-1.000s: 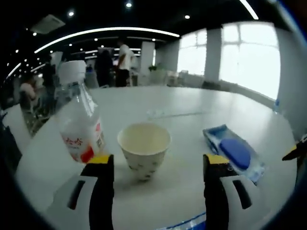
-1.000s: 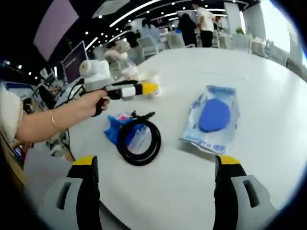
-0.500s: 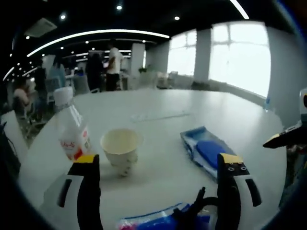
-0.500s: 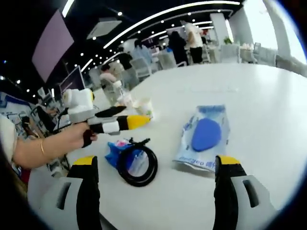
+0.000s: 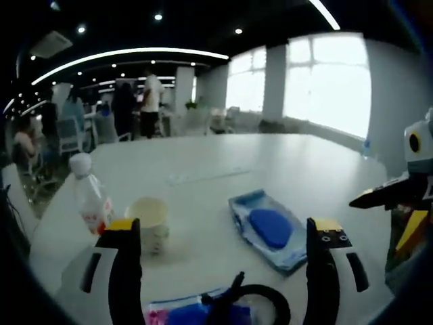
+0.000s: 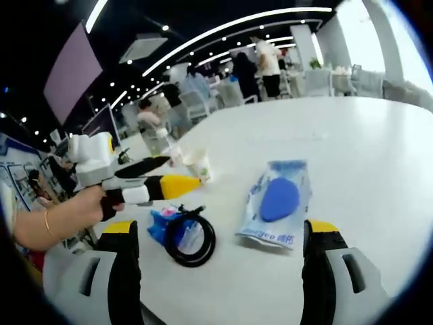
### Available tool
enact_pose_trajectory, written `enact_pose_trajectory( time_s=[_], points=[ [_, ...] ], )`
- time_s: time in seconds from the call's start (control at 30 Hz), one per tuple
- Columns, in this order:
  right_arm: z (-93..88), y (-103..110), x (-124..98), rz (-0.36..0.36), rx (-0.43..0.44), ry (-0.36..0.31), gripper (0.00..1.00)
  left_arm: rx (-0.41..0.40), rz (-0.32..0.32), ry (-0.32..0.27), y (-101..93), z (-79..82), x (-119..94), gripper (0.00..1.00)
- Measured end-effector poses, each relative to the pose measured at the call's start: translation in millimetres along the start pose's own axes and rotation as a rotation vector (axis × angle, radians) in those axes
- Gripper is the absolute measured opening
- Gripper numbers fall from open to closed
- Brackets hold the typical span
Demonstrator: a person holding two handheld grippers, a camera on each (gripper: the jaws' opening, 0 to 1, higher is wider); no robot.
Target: Arrange the tabletop items into an orderly group along one side of the table until the central work area is clear of visible clutter.
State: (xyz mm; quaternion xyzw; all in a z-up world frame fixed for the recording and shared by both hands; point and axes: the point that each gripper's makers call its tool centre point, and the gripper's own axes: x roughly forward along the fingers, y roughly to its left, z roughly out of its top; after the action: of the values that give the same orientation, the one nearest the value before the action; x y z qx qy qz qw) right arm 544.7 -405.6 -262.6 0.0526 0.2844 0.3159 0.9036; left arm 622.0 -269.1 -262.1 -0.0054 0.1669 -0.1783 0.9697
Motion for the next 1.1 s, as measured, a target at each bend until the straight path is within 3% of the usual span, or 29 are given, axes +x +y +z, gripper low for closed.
enact_pose_trajectory(
  time_s=[0.43,0.6,0.83,1.1],
  points=[
    [-7.7,-24.6,-4.7,-0.062,0.052,0.046,1.00,0.086,-0.073,0.018,-25.6,16.4,16.7,0.99],
    [-10.3,-37.3,-0.6,-0.105,0.092,0.051,1.00,0.112,-0.117,0.017,-35.3,20.5,32.8,0.99],
    [-19.8,-52.3,8.7,-0.140,0.154,0.077,1.00,0.097,-0.135,-0.004,-33.6,29.5,57.7,0.99],
    [-32.2,-61.5,19.6,-0.175,0.217,0.105,1.00,0.139,-0.150,0.036,-33.8,21.1,92.5,0.98]
  ],
)
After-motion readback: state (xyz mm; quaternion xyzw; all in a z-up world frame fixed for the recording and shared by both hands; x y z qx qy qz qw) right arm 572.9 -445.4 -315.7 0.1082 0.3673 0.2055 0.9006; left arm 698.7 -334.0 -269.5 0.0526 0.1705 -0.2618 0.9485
